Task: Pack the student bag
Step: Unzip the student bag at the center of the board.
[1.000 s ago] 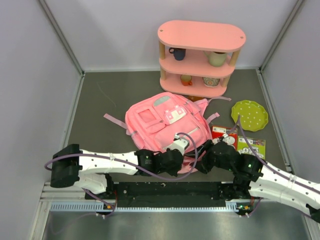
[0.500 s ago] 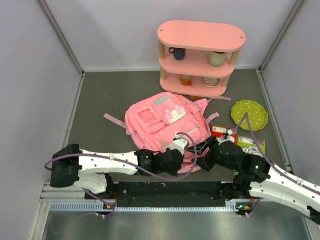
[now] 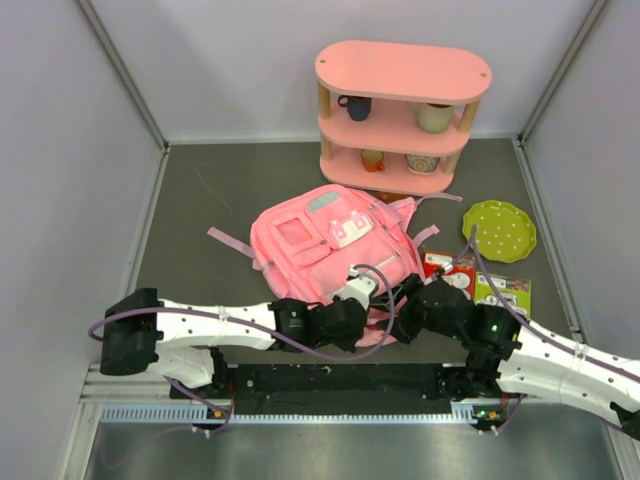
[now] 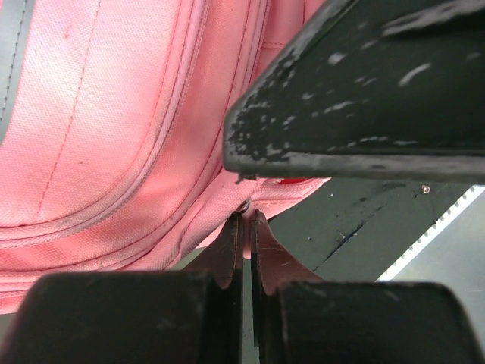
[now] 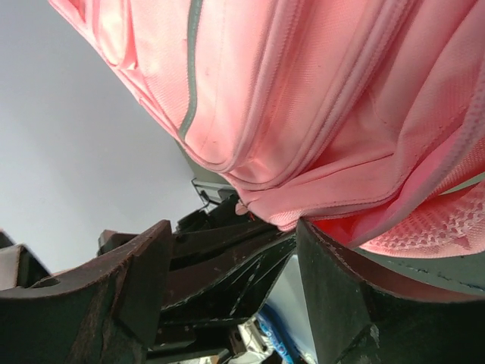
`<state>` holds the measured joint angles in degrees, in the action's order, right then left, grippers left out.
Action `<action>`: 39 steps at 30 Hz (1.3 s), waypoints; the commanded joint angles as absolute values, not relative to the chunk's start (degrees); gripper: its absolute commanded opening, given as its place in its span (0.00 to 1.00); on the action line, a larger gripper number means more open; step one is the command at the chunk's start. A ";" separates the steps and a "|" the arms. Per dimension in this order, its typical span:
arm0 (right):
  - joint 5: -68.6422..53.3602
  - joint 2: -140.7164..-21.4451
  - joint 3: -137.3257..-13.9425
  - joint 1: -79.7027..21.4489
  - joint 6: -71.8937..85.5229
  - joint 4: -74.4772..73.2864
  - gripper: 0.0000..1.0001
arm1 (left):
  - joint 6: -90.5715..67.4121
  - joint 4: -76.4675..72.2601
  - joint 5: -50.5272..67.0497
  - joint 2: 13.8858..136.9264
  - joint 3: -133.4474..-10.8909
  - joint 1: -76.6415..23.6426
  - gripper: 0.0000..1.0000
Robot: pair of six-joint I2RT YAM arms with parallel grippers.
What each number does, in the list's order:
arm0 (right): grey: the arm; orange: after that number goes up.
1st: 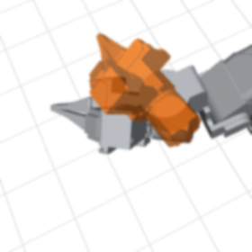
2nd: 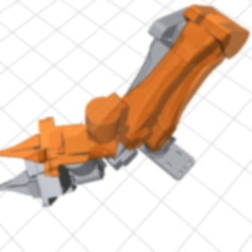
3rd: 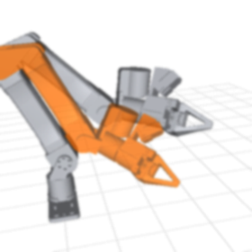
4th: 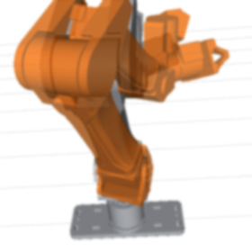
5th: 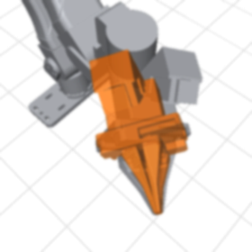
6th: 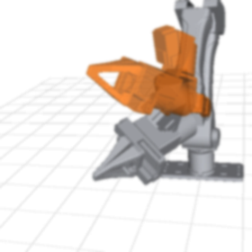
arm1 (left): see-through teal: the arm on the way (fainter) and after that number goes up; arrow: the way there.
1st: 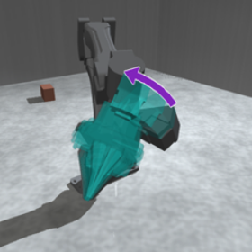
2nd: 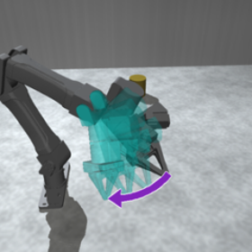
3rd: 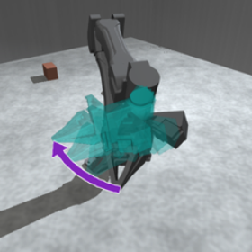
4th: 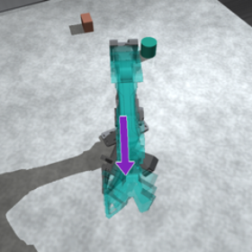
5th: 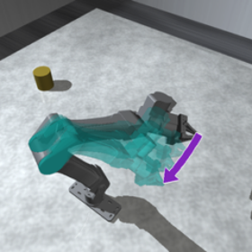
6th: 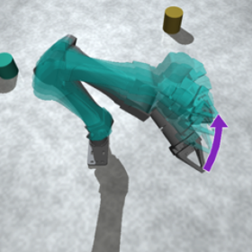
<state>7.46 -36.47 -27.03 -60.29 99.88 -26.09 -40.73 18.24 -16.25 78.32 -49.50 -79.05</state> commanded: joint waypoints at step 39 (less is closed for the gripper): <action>31.72 -33.94 -21.27 -65.66 102.92 -16.17 0.00 | -45.96 31.63 -23.11 65.49 -49.40 -79.01 0.00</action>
